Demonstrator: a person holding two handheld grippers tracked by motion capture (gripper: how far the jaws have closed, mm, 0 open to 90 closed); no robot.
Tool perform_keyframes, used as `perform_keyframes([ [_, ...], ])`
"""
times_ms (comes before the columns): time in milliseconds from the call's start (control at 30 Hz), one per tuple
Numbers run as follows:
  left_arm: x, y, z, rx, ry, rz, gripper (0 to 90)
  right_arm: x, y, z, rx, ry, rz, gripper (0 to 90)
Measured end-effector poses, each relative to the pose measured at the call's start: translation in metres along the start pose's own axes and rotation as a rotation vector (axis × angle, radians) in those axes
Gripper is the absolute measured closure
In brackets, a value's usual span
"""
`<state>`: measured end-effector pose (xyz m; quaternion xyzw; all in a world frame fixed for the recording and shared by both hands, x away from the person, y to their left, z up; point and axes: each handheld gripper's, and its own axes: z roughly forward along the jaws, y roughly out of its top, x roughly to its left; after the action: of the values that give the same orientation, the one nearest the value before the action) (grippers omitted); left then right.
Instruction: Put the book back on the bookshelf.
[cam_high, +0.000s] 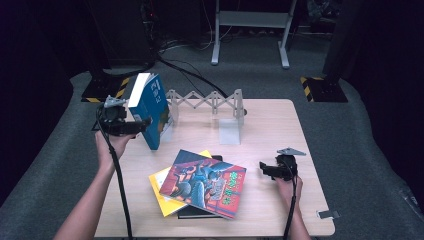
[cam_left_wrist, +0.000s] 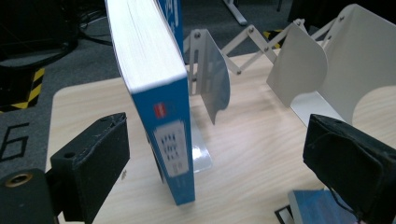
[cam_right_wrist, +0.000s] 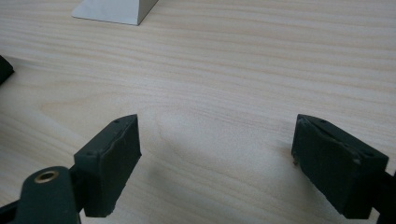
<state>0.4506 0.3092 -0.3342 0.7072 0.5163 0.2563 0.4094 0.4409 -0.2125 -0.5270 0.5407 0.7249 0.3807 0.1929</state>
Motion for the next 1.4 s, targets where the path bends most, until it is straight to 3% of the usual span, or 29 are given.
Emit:
perform_keyframes([
  [133, -0.004, -0.019, 0.001, 0.019, -0.008, 0.013, 4.7, 0.0, 0.0, 0.0, -0.003, -0.005, -0.007, 14.8],
  [167, -0.006, -0.028, 0.003, 0.033, -0.026, 0.013, 4.2, 0.001, 0.0, 0.0, 0.001, -0.006, -0.011, 14.5],
  [333, -0.01, -0.045, 0.008, 0.051, -0.037, 0.017, 1.7, 0.003, -0.001, 0.0, 0.01, -0.009, -0.019, 11.9],
  [533, -0.018, -0.071, 0.019, 0.086, -0.048, 0.05, 0.4, 0.006, -0.001, 0.001, 0.025, -0.018, -0.045, 8.7],
  [800, -0.032, -0.1, 0.032, 0.146, -0.122, 0.103, 0.3, 0.018, -0.001, 0.004, 0.085, -0.06, -0.106, 0.3],
  [900, -0.038, -0.105, 0.034, 0.156, -0.147, 0.116, 0.4, 0.019, -0.002, 0.003, 0.095, -0.051, -0.12, 0.0],
  [933, -0.041, -0.107, 0.035, 0.167, -0.153, 0.129, 0.4, 0.019, -0.003, -0.001, 0.093, -0.022, -0.095, 0.0],
  [1133, -0.052, -0.113, 0.04, 0.185, -0.193, 0.146, 0.4, 0.022, -0.002, -0.019, 0.065, 0.016, -0.073, 0.0],
  [1167, -0.053, -0.114, 0.041, 0.19, -0.2, 0.145, 0.4, 0.028, 0.001, -0.029, 0.053, 0.035, -0.072, 0.0],
  [1400, -0.066, -0.121, 0.046, 0.209, -0.244, 0.168, 0.4, 0.052, 0.008, -0.057, 0.019, 0.091, -0.101, 0.1],
])
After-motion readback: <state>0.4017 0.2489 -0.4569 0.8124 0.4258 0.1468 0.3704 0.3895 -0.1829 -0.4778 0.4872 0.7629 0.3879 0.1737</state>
